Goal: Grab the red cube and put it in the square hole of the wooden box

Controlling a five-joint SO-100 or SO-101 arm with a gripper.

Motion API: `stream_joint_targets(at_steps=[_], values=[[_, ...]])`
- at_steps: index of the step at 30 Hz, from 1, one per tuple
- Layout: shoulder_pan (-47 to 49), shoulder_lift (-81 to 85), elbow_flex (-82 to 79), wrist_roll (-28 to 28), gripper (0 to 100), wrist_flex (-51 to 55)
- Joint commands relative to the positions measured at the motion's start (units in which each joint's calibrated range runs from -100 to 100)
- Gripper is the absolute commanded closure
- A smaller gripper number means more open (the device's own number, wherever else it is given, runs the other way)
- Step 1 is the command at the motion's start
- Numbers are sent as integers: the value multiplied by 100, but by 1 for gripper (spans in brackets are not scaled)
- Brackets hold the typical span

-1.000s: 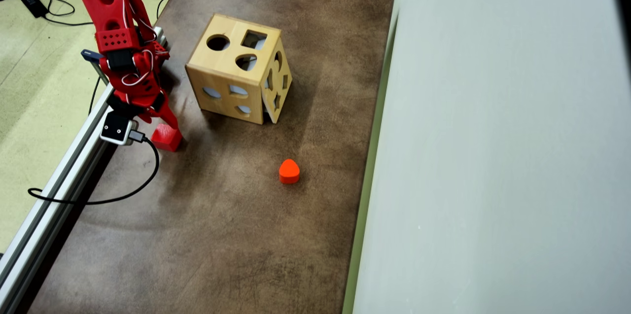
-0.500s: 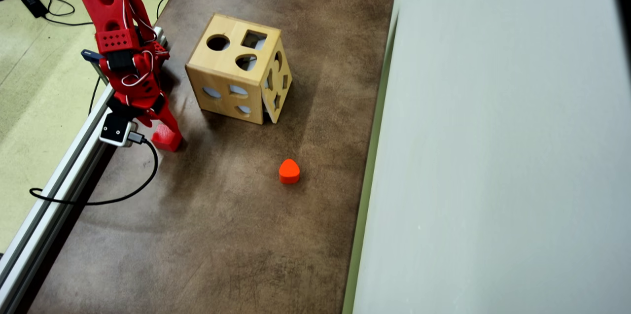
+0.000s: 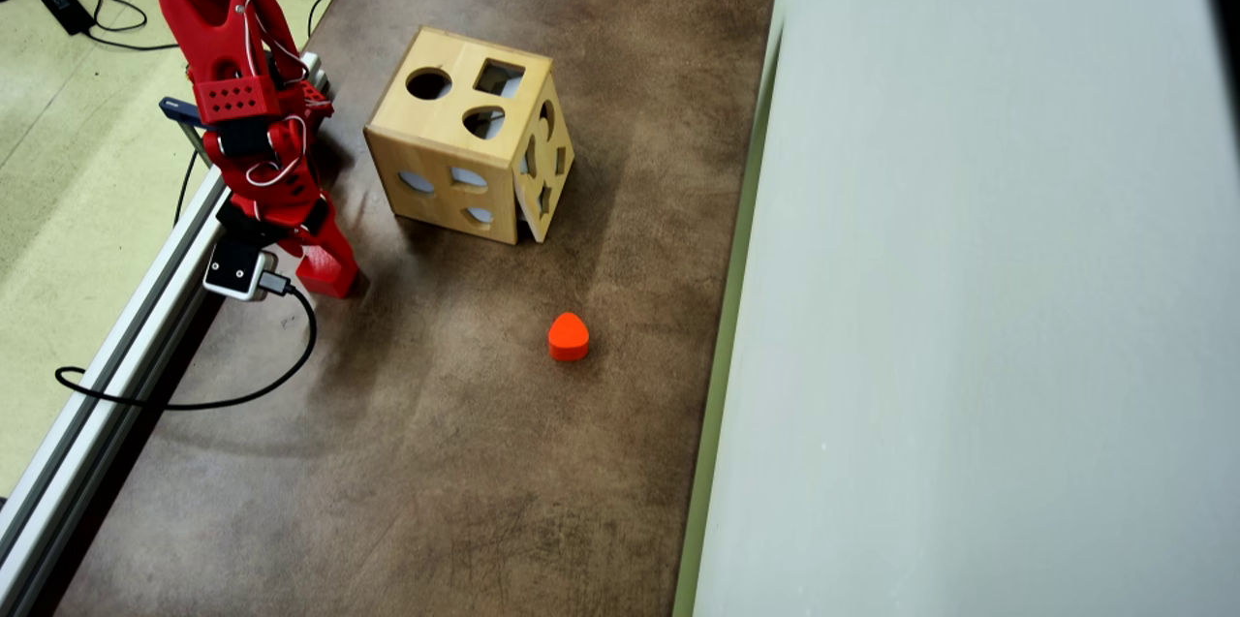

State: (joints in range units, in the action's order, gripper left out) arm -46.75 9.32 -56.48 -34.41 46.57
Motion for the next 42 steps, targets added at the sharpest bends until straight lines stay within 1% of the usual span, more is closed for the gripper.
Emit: stream_joint_targets(at_steps=[1, 8, 34, 42], values=[[-13, -189, 138, 5, 74, -93], [-13, -316, 129, 5, 74, -455], [-21, -325, 75, 10, 74, -463], [-169, -325, 129, 10, 74, -471]])
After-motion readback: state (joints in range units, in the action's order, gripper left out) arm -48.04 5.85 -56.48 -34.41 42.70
